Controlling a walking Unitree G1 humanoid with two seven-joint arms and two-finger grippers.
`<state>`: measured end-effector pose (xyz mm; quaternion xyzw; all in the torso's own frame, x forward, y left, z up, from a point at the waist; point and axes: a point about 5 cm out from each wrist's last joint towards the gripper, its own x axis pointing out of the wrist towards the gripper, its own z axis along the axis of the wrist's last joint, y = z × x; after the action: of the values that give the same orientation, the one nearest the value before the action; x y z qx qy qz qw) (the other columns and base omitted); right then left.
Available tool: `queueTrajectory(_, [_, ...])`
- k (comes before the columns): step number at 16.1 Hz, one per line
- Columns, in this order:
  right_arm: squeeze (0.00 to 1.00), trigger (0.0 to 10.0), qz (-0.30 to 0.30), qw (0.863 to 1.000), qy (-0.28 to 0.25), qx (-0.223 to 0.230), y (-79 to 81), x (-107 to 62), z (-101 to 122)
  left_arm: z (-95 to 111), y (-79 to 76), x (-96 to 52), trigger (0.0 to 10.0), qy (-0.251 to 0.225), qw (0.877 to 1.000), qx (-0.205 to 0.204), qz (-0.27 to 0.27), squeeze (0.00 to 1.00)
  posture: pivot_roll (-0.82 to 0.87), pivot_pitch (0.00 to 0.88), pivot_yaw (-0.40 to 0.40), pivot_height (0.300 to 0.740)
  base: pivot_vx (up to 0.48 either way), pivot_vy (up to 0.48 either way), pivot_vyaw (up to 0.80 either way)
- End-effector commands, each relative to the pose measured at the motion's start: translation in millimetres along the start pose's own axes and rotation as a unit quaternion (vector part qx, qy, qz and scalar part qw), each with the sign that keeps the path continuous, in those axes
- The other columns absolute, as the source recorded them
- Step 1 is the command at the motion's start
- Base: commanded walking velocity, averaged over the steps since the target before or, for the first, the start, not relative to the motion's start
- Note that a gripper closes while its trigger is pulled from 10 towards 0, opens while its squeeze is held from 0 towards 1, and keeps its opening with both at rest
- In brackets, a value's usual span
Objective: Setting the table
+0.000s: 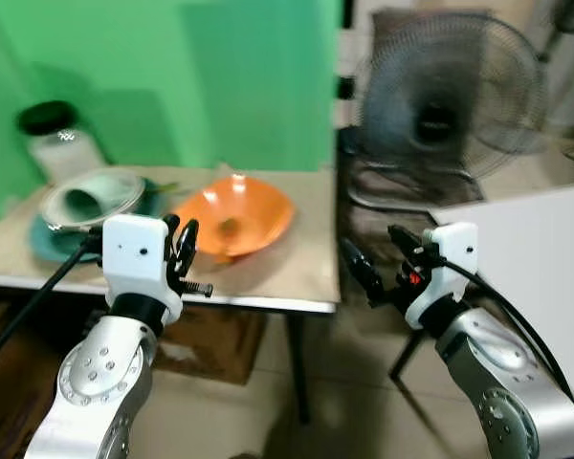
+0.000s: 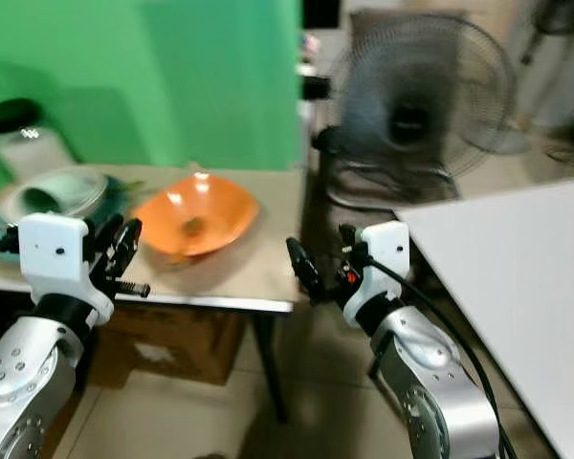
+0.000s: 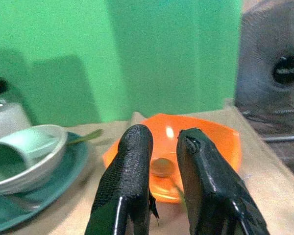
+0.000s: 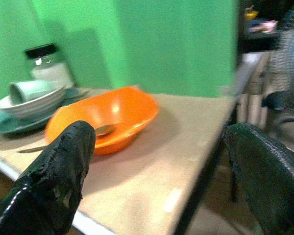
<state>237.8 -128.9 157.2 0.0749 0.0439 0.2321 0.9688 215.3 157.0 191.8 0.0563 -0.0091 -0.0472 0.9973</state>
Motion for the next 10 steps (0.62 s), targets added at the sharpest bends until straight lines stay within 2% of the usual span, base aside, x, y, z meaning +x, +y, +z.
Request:
queueTrajectory(1, [1.00,10.0,0.020,1.000,0.002,0.007,5.3,2.8,0,-3,2.5,-2.0,10.0,0.008,1.000,0.001,0.003,0.00,-0.03,0.023,0.045,0.740,0.000,0.000,0.80])
queueTrajectory(2, [1.00,10.0,0.026,1.000,0.004,0.007,6.7,4.0,0,-3,3.0,-2.5,10.0,0.010,1.000,0.001,0.003,0.00,-0.03,0.024,0.044,0.740,0.000,0.000,0.80])
queueTrajectory(9, [1.00,10.0,0.051,0.999,0.005,0.001,9.4,12.4,1,-5,4.6,-4.9,10.0,0.014,1.000,0.009,-0.004,0.00,-0.02,0.014,0.032,0.740,0.249,0.000,0.80])
queueTrajectory(10, [1.00,10.0,0.051,0.999,0.004,-0.001,9.2,13.2,1,-5,4.9,-5.0,10.0,0.014,1.000,0.009,-0.004,0.00,-0.02,0.014,0.032,0.740,0.274,0.000,0.00])
